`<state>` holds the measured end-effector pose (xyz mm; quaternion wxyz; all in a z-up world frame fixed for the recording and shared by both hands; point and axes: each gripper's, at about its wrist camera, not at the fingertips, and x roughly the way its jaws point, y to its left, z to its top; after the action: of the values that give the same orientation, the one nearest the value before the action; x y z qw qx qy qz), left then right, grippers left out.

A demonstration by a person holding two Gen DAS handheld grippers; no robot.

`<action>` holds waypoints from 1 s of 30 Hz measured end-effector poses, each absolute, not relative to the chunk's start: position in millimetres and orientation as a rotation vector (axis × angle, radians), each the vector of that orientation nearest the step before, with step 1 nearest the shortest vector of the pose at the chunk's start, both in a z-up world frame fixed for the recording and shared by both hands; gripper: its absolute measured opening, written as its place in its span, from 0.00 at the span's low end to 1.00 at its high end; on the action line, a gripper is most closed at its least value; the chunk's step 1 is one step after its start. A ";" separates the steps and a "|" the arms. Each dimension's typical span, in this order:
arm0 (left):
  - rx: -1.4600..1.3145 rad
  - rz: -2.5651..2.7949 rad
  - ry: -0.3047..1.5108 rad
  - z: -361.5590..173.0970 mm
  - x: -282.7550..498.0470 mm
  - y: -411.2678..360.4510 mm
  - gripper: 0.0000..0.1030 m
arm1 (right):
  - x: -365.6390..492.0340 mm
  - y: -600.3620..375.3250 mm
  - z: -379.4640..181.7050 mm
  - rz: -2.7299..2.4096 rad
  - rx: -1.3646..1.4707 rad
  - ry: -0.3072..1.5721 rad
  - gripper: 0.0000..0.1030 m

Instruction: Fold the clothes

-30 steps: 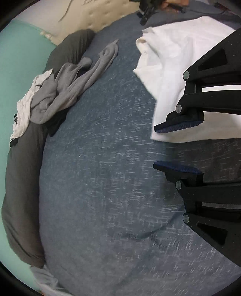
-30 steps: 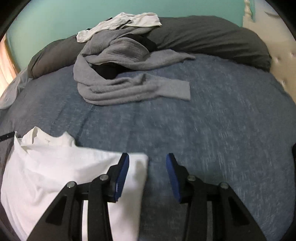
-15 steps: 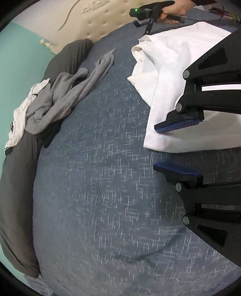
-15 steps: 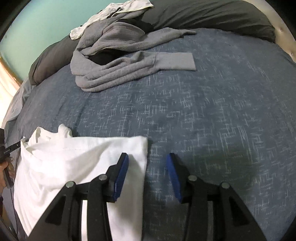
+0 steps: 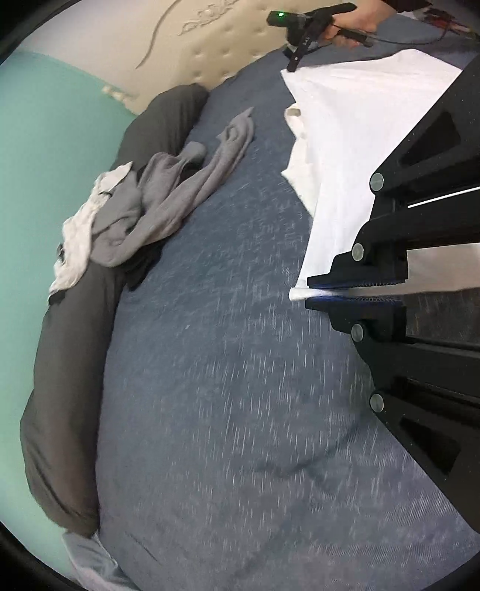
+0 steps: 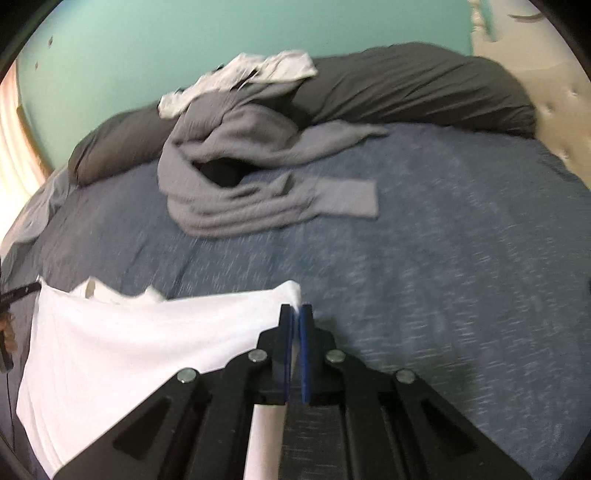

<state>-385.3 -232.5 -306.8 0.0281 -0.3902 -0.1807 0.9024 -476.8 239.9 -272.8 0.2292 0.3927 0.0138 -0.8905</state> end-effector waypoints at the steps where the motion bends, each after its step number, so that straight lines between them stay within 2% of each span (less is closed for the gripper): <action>1: -1.205 2.788 -0.575 -306.7 -384.0 -235.6 0.04 | -476.5 241.8 -270.8 -2.465 1.072 0.031 0.03; 4: -1.226 2.793 -0.610 -309.0 -382.9 -242.0 0.04 | -480.5 239.0 -274.2 -2.472 1.097 0.022 0.03; 16: -1.347 2.800 -0.555 -327.3 -407.5 -233.4 0.05 | -498.2 226.6 -305.0 -2.483 1.244 0.048 0.03; 21: -1.397 2.782 -0.557 -329.1 -408.7 -230.1 0.07 | -502.2 236.6 -310.8 -2.399 1.342 -0.131 0.05; 22: -1.389 2.781 -0.567 -326.5 -405.5 -231.2 0.08 | -500.2 240.9 -307.4 -2.404 1.342 -0.154 0.06; 24: -1.387 2.789 -0.581 -319.3 -394.3 -234.8 0.12 | -493.1 250.3 -299.0 -2.419 1.349 -0.180 0.20; 26: -1.379 2.791 -0.590 -309.6 -376.7 -238.5 0.12 | -480.7 259.4 -290.2 -2.410 1.347 -0.226 0.26; 30: -1.397 2.721 -0.647 -299.0 -334.1 -238.0 0.17 | -434.2 279.0 -280.9 -2.327 1.358 -0.316 0.26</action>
<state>-334.1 -238.0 -299.0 0.0077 -0.4469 -0.2069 0.8703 -434.2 279.0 -280.9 0.2127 0.4891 -0.1138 -0.8382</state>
